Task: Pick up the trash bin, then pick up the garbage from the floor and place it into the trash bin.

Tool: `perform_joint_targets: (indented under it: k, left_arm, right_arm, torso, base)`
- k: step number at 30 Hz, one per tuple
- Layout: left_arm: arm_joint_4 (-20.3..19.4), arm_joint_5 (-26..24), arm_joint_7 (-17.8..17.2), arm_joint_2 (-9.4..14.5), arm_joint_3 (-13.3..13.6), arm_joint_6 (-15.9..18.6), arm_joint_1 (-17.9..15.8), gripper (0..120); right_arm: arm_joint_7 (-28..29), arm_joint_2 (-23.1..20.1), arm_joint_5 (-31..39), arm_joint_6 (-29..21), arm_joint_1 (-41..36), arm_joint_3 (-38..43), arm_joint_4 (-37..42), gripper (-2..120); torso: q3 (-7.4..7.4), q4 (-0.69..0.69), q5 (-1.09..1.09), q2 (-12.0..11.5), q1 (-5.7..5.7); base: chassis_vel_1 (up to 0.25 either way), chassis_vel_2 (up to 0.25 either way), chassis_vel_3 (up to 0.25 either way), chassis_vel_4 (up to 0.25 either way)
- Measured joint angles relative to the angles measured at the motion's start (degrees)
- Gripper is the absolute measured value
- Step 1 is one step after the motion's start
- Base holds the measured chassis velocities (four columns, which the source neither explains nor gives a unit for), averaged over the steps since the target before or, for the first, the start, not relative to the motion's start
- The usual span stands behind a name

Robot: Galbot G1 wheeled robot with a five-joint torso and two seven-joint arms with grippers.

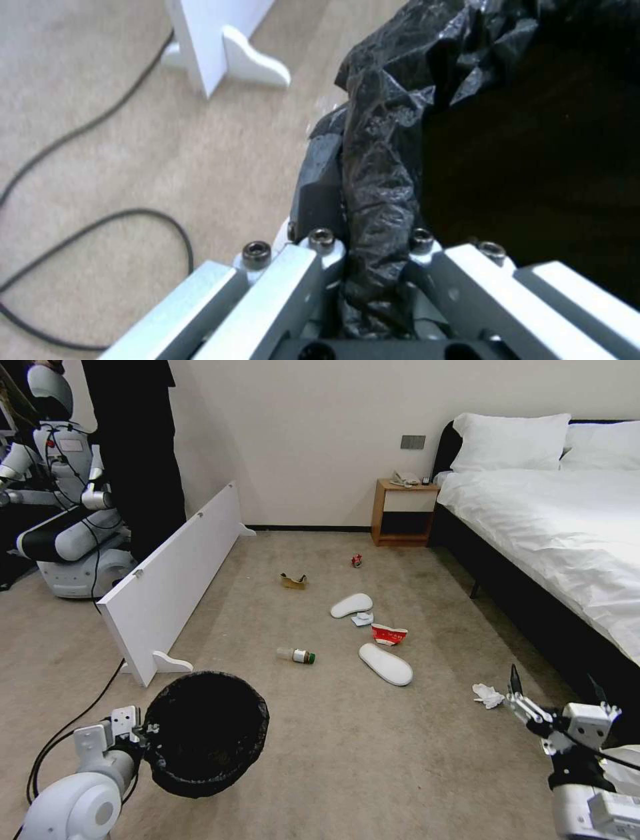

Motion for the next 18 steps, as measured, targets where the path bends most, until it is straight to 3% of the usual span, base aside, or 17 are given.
perform_joint_targets:
  k: [5, 9, 18]
  left_arm:
    - [-4.38, -0.53, -0.92, -0.27, -1.15, -0.04, 1.53, 3]
    - [-7.76, -3.44, -2.31, 0.46, -3.16, -0.06, 3.11, 3]
    - [-10.28, -10.3, -4.0, 1.84, -6.34, -0.1, 6.93, 3]
  right_arm:
    - [-0.22, 0.13, -0.27, -0.67, -1.63, 1.02, -0.54, 100]
    - [-1.57, -0.15, -0.1, 1.61, -3.03, 1.77, -1.06, 100]
    - [-3.96, -0.26, -0.11, 5.17, -4.88, 0.66, -4.15, 100]
  torso:
    - [0.0, 0.0, 0.01, 0.0, 0.0]
    - [0.0, 0.01, 0.0, 0.0, 0.0]
    - [0.0, 0.0, 0.0, 0.0, 0.0]
  base:
    - [0.0, 0.0, 0.0, 0.0]
    - [0.0, 0.0, 0.0, 0.0]
    - [0.0, 0.0, 0.0, 0.0]
